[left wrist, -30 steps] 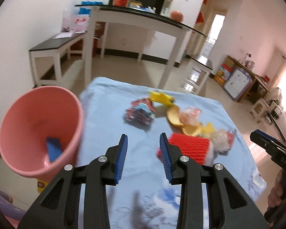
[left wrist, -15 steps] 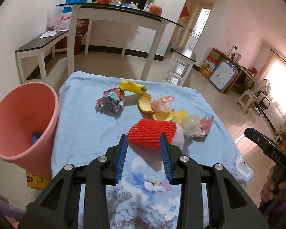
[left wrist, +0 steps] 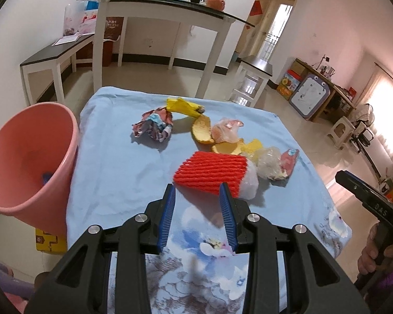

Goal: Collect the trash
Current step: 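Grasp the crumpled pink-and-blue wrapper with the left tool, then grasp the yellow snack wrapper with the right tool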

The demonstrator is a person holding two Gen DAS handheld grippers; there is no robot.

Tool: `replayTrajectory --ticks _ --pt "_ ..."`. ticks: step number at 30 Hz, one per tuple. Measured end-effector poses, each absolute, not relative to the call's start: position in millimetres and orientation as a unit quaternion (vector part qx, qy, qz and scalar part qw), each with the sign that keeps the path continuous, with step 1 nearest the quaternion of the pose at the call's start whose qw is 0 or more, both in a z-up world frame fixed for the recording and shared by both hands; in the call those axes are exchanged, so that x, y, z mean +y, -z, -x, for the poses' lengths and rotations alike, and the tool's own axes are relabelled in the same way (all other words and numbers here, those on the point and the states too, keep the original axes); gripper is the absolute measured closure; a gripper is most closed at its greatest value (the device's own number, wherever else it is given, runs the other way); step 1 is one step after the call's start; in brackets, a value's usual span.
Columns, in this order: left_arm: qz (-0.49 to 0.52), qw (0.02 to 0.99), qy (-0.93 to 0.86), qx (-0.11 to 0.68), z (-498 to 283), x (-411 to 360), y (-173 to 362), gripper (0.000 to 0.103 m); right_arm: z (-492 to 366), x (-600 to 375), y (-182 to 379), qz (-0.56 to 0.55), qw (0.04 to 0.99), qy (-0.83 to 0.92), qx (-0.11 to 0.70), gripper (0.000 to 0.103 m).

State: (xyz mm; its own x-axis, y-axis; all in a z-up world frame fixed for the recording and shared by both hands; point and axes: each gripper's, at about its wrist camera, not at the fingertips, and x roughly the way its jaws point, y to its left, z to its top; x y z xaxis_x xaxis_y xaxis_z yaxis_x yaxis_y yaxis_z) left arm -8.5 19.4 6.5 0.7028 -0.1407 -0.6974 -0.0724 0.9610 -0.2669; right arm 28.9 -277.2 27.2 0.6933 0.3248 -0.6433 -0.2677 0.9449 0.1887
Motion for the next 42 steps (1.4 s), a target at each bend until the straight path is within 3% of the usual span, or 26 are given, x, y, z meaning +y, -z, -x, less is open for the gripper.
replayTrajectory --ticks 13,24,31,32,33,34,42 --pt "0.125 0.920 -0.010 0.372 -58.5 52.8 -10.7 0.068 -95.7 -228.7 -32.2 -0.041 0.902 -0.215 0.371 0.058" --pt "0.114 0.908 -0.030 0.403 -132.2 72.0 25.1 0.068 -159.9 -164.3 -36.7 -0.054 0.870 -0.284 0.398 0.056" --pt "0.134 0.898 -0.026 0.418 -137.8 82.5 54.7 0.068 -201.0 -125.7 -21.7 -0.059 0.846 -0.304 0.434 0.055" --pt "0.137 0.900 -0.024 0.413 -135.9 83.9 55.2 0.069 -205.6 -123.2 -19.0 -0.059 0.843 -0.305 0.440 0.055" --pt "0.140 0.901 -0.020 0.409 -134.4 84.9 55.3 0.082 -213.0 -118.9 -15.6 -0.062 0.837 -0.306 0.450 0.055" --pt "0.144 0.902 -0.015 0.407 -133.1 85.4 55.5 0.085 -219.4 -116.6 -12.8 -0.066 0.832 -0.308 0.456 0.055" --pt "0.147 0.910 -0.016 0.388 -112.2 85.4 43.8 0.089 -273.0 -113.2 13.6 -0.124 0.797 -0.295 0.513 0.049"
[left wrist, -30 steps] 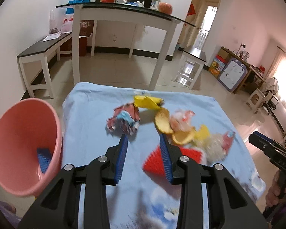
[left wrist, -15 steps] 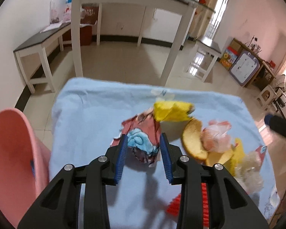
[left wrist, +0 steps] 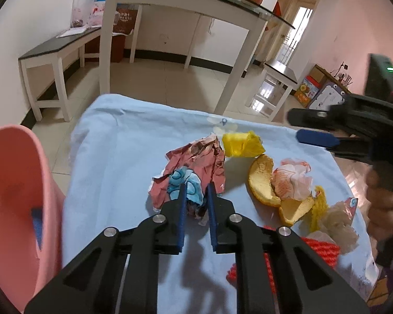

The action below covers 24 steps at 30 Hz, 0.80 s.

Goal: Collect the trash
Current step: 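Grasp the yellow snack wrapper with the right tool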

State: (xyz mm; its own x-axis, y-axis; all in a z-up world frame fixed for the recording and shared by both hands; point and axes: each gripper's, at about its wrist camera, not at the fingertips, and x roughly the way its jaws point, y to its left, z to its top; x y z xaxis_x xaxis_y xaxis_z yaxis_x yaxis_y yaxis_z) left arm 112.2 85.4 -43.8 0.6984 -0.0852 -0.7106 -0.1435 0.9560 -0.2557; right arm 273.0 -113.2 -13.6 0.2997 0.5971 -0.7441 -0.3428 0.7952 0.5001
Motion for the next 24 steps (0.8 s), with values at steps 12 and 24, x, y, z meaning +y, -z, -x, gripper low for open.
replayTrajectory --ticks 12,24 --pt "0.163 0.914 -0.038 0.369 -80.4 96.8 30.6 0.089 -237.8 -78.6 17.6 -0.165 0.731 -0.341 0.568 0.047" --pt "0.179 0.920 -0.031 0.349 -40.9 96.5 19.4 0.089 -241.9 -48.1 51.3 -0.211 0.728 -0.221 0.614 0.047"
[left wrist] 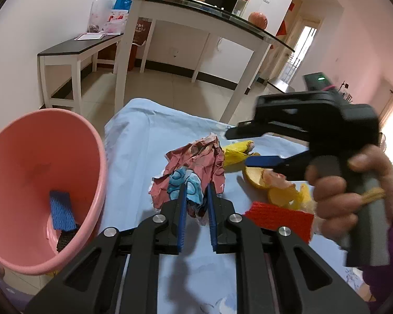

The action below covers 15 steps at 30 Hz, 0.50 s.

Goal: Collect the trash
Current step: 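Grasp the yellow snack wrapper with the right tool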

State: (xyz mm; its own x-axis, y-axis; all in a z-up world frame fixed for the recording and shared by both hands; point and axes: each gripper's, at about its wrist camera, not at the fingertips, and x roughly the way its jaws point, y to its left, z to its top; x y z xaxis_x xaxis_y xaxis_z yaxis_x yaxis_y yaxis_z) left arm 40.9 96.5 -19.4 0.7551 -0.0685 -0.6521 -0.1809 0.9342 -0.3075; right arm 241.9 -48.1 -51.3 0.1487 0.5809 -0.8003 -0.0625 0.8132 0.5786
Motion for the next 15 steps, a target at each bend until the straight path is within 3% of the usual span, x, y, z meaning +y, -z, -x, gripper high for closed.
replayTrajectory --ticks 4,8,11,15 --pt "0.185 0.919 -0.027 0.348 -33.1 98.2 21.3 0.089 -241.4 -38.0 61.7 -0.198 0.742 -0.201 0.609 0.051" --pt "0.190 0.918 -0.022 0.348 -27.3 101.1 23.5 0.089 -240.1 -31.9 70.7 -0.199 0.744 -0.188 0.610 0.068" --pt "0.194 0.917 -0.019 0.348 -26.8 103.2 25.2 0.089 -238.9 -40.7 78.5 -0.215 0.743 -0.171 0.610 0.074" --pt "0.197 0.916 -0.012 0.349 -28.7 102.7 27.1 0.089 -240.1 -49.6 82.3 -0.253 0.730 -0.170 0.612 0.072"
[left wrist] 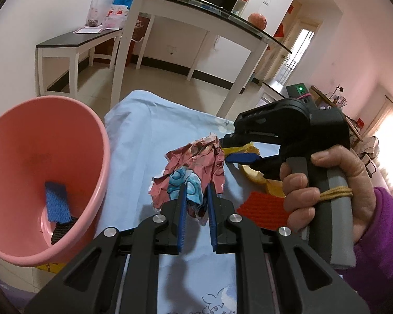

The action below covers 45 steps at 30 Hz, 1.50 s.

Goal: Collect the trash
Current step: 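Grasp the yellow snack wrapper with the right tool, then carry both wrappers over the pink bin and open both tools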

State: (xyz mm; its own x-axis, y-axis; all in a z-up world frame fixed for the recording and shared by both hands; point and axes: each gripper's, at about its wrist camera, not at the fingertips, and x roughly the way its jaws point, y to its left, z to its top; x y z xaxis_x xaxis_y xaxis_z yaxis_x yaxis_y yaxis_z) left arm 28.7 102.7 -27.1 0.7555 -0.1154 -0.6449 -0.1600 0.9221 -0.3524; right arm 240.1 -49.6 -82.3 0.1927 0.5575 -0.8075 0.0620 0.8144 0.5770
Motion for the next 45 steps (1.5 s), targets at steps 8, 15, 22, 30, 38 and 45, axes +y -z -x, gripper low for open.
replayTrajectory --ticks 8,15,22,30,38,45 --pt "0.195 0.916 -0.010 0.351 -29.9 102.1 27.8 0.089 -241.2 -59.6 77.7 -0.281 0.736 -0.158 0.595 0.052" --pt "0.192 0.915 -0.017 0.355 -30.7 102.2 28.2 0.089 -243.4 -54.4 81.0 -0.261 0.757 -0.144 0.581 0.082" --pt "0.186 0.918 -0.017 0.350 -25.3 97.4 22.2 0.089 -224.6 -56.3 66.1 -0.210 0.776 -0.184 0.566 0.098" --pt "0.174 0.928 -0.028 0.329 -10.3 93.0 4.2 0.089 -165.2 -53.9 16.7 -0.094 0.828 -0.262 0.487 0.099" --pt "0.157 0.938 -0.078 0.298 9.5 106.5 -16.6 0.089 -110.1 -43.6 -17.2 -0.015 0.852 -0.331 0.406 0.098" --pt "0.155 0.936 -0.150 0.278 32.4 141.8 -29.1 0.089 -92.1 7.4 -29.2 -0.002 0.831 -0.397 0.390 0.098"
